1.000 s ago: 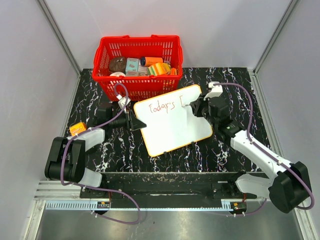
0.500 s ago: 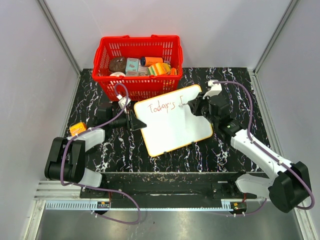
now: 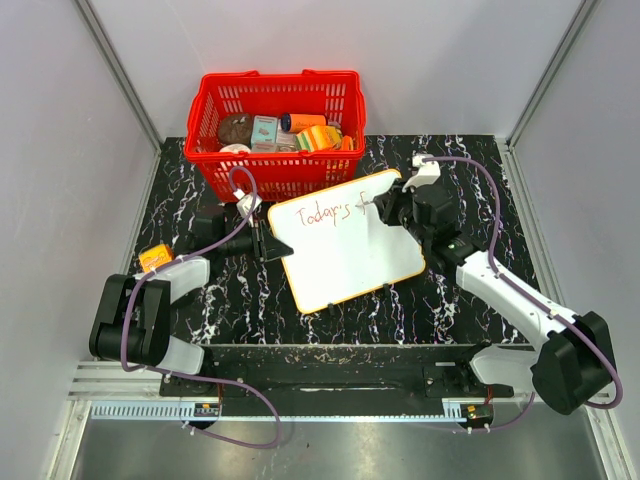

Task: Write a sentence on the whiteboard

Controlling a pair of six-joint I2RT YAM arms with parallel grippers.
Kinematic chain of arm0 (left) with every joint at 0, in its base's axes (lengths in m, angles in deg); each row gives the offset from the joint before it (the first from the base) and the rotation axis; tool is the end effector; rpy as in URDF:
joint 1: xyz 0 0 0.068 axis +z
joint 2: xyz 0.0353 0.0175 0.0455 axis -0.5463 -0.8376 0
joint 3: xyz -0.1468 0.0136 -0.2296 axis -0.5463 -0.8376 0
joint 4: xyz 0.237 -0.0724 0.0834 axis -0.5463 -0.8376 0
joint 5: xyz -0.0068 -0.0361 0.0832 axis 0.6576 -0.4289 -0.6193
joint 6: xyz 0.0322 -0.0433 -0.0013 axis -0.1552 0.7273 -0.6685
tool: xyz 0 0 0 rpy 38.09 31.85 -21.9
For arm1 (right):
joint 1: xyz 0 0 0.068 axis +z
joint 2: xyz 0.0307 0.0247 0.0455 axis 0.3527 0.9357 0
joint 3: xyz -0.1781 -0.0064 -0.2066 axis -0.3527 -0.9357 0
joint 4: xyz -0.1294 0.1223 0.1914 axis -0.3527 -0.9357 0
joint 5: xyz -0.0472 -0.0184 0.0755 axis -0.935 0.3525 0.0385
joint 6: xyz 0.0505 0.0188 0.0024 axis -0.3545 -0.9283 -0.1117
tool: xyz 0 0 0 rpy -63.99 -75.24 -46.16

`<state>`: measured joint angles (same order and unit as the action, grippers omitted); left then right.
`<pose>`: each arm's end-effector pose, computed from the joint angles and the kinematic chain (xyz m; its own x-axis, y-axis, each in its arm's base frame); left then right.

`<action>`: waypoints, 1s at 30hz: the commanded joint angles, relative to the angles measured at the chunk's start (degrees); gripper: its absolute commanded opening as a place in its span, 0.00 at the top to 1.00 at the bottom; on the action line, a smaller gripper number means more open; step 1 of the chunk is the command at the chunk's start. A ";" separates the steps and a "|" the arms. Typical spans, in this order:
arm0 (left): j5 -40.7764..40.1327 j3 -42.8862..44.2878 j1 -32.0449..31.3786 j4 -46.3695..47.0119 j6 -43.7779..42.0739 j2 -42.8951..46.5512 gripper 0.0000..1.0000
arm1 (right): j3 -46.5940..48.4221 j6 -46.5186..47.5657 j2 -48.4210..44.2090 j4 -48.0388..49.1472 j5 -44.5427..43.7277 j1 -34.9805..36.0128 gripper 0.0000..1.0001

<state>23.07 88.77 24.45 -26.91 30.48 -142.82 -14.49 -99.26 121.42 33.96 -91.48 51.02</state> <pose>0.2674 -0.0701 0.1853 -0.7170 -0.0839 -0.6920 0.5872 0.4623 -0.6644 0.2496 0.1407 0.3116 -0.3320 0.2048 -0.9208 -0.2883 0.9074 0.3058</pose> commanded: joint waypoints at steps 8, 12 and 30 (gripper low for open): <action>-4.25 -0.95 -1.62 -0.99 -6.55 0.15 1.00 | 2.54 2.08 -0.23 -0.75 -8.36 -0.49 1.00; -4.33 -0.95 -1.62 -1.07 -6.63 0.23 1.00 | 2.37 1.90 -0.58 -0.84 -8.71 -0.66 1.00; -4.25 -0.69 -1.70 -1.25 -6.72 0.06 1.00 | 1.93 1.47 -1.29 0.39 -8.62 -0.75 1.00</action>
<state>23.00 88.77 24.17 -27.00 30.45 -142.82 -14.16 -98.36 119.50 32.72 -98.91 50.68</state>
